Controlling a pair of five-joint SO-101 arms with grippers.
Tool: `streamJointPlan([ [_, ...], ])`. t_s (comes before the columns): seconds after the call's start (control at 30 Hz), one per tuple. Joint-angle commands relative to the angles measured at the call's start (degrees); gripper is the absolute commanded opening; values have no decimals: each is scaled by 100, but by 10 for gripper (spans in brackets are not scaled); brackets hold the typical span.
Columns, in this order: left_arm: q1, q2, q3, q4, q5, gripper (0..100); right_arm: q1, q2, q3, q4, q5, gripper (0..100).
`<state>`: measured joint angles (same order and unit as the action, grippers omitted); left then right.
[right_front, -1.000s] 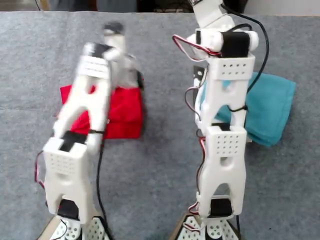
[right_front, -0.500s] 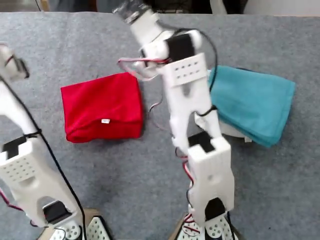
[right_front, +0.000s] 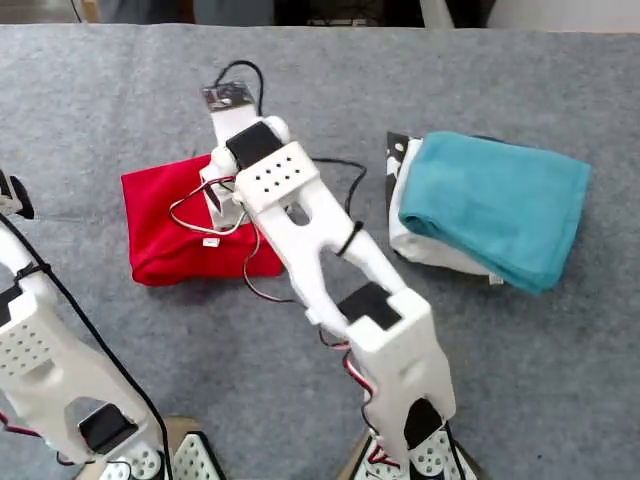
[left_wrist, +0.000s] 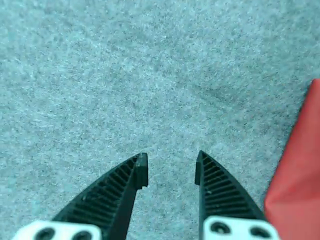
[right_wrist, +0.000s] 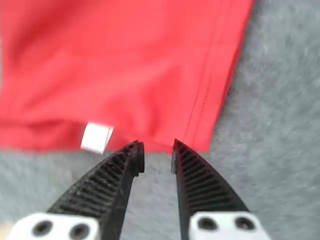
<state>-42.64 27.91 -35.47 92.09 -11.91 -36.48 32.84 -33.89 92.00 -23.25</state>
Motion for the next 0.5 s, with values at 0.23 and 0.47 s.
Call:
streamJointPlan([
  [0.23, -22, -237, -4, -35, -9, 174, 563, 1235, -593, 105, -756, 18],
  [0.47, 382, -237, -4, -79, -26, 176, 756, 1411, -620, 387, -114, 13],
])
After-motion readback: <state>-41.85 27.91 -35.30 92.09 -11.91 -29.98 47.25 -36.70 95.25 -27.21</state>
